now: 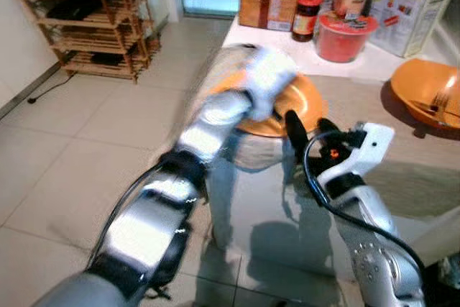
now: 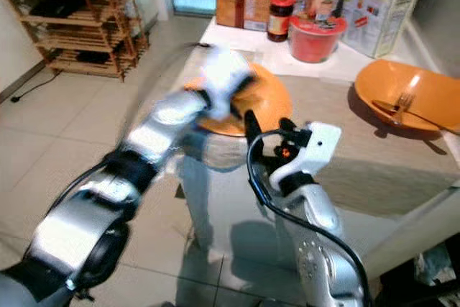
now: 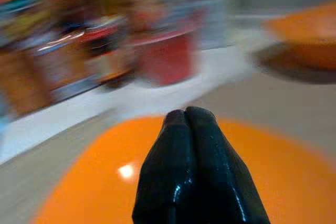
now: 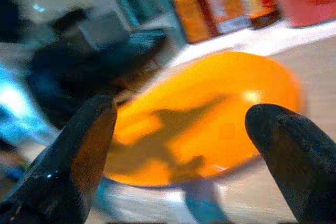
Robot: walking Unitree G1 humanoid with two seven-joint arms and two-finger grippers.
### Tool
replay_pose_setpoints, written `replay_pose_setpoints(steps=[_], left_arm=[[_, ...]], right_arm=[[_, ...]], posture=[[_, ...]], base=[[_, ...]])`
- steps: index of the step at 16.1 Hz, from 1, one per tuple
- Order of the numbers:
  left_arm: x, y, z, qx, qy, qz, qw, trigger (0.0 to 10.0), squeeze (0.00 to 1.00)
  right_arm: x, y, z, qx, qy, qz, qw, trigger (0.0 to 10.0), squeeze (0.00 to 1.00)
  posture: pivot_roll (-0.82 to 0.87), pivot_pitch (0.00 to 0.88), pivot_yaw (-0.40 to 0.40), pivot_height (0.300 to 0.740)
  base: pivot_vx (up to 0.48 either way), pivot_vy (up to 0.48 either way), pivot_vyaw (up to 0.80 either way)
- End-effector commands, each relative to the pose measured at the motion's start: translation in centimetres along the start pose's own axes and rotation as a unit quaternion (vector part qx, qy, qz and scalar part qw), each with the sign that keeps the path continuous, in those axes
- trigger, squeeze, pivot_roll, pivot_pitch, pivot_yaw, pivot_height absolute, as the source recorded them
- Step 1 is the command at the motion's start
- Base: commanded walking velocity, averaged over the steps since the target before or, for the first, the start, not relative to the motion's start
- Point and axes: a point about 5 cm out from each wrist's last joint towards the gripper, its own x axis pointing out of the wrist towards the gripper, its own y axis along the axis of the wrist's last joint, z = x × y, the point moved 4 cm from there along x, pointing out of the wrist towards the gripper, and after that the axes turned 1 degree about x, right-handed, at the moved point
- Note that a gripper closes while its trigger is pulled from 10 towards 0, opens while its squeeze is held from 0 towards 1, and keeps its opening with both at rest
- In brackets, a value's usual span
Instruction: Setting the table
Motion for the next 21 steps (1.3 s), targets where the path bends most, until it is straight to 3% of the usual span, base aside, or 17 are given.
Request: replay_pose_setpoints(steps=[1,3,4,6,9,11,13,15,21], left_arm=[[-1.3,-0.4,-1.0,-0.007,0.037,0.027,0.999,10.0,0.00],[-2.6,-2.5,-1.3,-0.053,0.088,0.006,0.995,10.0,0.00],[-3.3,-3.7,-1.3,-0.055,0.109,-0.008,0.992,10.0,0.00],[-5.4,-6.8,-2.1,-0.102,0.160,-0.048,0.981,10.0,0.00],[-7.0,-8.6,-3.3,-0.120,0.198,-0.079,0.970,10.0,0.00],[-6.9,-8.8,-2.8,-0.120,0.182,-0.095,0.971,10.0,0.00],[-6.1,-9.3,-0.3,-0.090,0.120,-0.135,0.979,10.0,0.00],[-5.8,-9.4,0.7,-0.084,0.100,-0.142,0.981,10.0,0.00],[-2.7,-5.9,4.6,-0.092,0.006,-0.085,0.992,10.0,0.00]], right_arm=[[-0.1,-0.4,1.0,-0.023,-0.020,-0.007,0.999,10.0,0.00],[0.1,-0.6,1.4,-0.060,-0.024,-0.008,0.998,10.0,0.00],[0.2,-0.6,1.9,-0.064,-0.035,-0.005,0.997,10.0,0.00],[0.3,-0.7,2.7,-0.070,-0.054,-0.003,0.996,10.0,0.00],[0.3,-1.2,3.1,-0.075,-0.057,-0.008,0.996,10.0,0.00],[0.3,-1.3,3.1,-0.077,-0.055,-0.008,0.995,10.0,0.00],[0.6,-1.0,3.1,-0.084,-0.057,0.002,0.995,10.0,0.00],[0.5,-0.7,3.2,-0.097,-0.059,0.009,0.994,10.0,0.00],[0.2,-0.9,3.3,-0.098,-0.061,0.006,0.993,10.0,0.00]], posture=[[-0.12,0.000,0.054,0.740],[-0.11,0.000,0.054,0.740],[-0.11,0.000,0.056,0.740],[-0.10,0.000,0.059,0.740],[-0.09,0.000,0.051,0.740],[-0.09,0.000,0.047,0.740],[-0.09,0.000,0.045,0.740],[-0.09,0.000,0.044,0.740],[-0.11,0.000,0.045,0.740]], base=[[0.000,0.000,0.00],[0.000,0.000,0.00],[0.000,0.000,0.00],[0.000,0.000,0.00],[0.000,0.000,0.00],[0.000,0.000,0.00],[0.000,0.000,0.00],[0.000,0.000,0.00],[0.000,0.000,0.00]])
